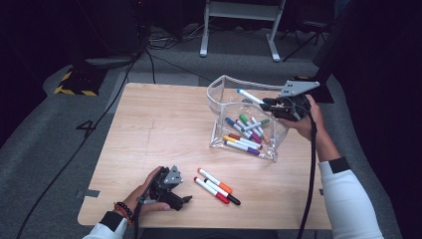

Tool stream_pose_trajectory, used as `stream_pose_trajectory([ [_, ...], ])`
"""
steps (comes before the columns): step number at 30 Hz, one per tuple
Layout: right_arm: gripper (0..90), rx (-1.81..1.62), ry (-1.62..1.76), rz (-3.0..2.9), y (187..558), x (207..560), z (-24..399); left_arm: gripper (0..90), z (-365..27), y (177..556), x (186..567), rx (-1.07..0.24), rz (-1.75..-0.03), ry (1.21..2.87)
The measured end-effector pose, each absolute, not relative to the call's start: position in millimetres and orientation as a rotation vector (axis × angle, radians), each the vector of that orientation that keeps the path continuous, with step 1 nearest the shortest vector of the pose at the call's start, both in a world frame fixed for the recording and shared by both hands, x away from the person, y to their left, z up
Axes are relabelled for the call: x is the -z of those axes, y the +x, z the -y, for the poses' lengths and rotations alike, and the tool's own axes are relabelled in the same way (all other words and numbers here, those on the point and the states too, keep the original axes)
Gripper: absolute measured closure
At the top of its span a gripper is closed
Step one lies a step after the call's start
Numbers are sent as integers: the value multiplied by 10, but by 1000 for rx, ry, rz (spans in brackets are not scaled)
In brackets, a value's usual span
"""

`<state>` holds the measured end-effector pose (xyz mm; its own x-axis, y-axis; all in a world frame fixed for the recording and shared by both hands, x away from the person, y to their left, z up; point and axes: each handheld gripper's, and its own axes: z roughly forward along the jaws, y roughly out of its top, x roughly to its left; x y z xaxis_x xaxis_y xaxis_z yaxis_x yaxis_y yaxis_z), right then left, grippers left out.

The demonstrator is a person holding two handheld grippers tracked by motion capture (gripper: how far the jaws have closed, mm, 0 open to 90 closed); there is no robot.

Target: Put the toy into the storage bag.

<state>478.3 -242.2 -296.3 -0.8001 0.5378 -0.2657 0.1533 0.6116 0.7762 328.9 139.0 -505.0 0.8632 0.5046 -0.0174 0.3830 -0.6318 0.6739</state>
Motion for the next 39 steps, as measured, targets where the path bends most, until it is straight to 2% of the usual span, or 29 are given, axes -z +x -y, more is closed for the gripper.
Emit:
stream_pose_trajectory([
  [19, 748, -819, 765, -2478, 5306, 3205, 2443, 58, -1390, 3289, 5049, -224, -639, 2328],
  [26, 746, -676, 728, -2673, 5325, 3288, 2372, 58, -1390, 3289, 5050, -224, -638, 2328],
  [36, 742, -639, 656, -2840, 5264, 3308, 2275, 58, -1390, 3290, 5050, -224, -638, 2328],
  [37, 690, -626, 654, -2819, 5257, 3305, 2268, 57, -1390, 3289, 5050, -224, -639, 2328],
  [38, 690, -626, 654, -2819, 5257, 3305, 2268, 57, -1390, 3290, 5050, -224, -638, 2328],
  [39, 635, -621, 674, -2759, 5258, 3293, 2273, 58, -1390, 3290, 5050, -224, -638, 2328],
])
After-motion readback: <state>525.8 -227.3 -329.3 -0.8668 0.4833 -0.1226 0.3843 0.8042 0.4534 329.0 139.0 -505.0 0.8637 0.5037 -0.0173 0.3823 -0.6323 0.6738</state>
